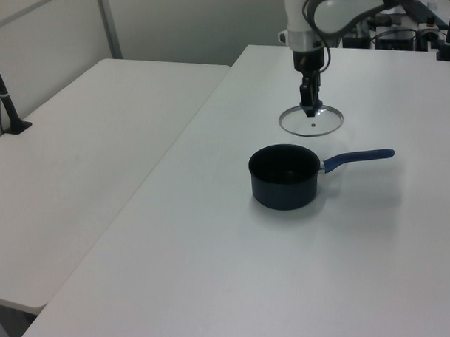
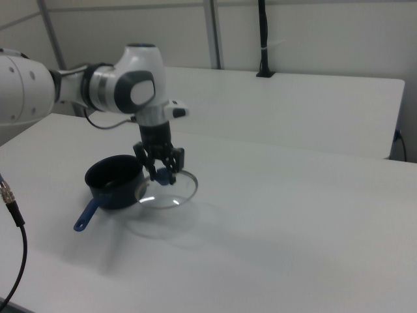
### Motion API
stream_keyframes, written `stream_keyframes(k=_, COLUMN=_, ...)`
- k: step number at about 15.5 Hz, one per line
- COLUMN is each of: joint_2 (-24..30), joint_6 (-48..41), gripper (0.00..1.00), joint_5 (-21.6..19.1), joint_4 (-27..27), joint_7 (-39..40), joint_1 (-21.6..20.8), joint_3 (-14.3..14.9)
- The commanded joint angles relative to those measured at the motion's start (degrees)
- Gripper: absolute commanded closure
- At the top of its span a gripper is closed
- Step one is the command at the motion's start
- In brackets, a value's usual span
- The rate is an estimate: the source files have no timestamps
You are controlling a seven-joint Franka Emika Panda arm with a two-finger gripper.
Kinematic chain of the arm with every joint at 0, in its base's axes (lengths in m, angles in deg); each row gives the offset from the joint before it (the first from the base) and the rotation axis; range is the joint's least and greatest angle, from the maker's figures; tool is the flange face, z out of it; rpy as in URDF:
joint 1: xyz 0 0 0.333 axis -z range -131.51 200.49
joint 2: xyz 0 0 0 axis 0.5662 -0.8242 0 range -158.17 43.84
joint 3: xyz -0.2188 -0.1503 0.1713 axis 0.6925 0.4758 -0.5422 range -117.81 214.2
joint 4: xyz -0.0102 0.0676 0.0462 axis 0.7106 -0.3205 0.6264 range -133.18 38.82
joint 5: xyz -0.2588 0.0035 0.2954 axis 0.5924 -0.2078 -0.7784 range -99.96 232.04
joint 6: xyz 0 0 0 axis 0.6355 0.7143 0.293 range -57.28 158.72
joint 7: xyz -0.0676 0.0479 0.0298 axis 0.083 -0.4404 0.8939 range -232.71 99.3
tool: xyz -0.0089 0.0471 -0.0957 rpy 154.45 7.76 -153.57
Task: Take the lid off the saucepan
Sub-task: 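Lift the glass lid off the pot and carry it beside the saucepan, then lower the glass lid onto the table beside the saucepan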
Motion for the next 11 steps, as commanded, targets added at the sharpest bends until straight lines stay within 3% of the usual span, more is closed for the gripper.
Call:
stream_keyframes(k=1, joint_2=0.3, joint_6=8.1, gripper=0.59, joint_5=2.8, joint_4=-5.9, joint_7=0.9, joint_1=0.5, joint_3=0.0)
stream_keyframes(k=6, joint_2=-2.8, joint_6=12.0, gripper=0.57, joint_5=4.8, joint_4=-6.3, joint_7=0.7, joint_1=1.7, joint_3=0.2)
stream_keyframes(k=7, joint_2=-2.9, joint_6=12.1, gripper=0.50, joint_5=4.8, joint_4=-6.1, joint_7=0.7, joint_1=2.1, joint_3=0.2)
stream_keyframes(k=10, joint_2=-2.9, joint_6=12.1, gripper=0.00, joint_5=4.8, joint_4=-6.0, joint_7=0.2, joint_1=2.4, joint_3=0.2)
stream_keyframes(k=11, joint_2=-2.8, joint_6=12.0, gripper=0.00, joint_5=4.8, joint_4=-6.0, joint_7=0.1, joint_1=2.4, joint_3=0.2)
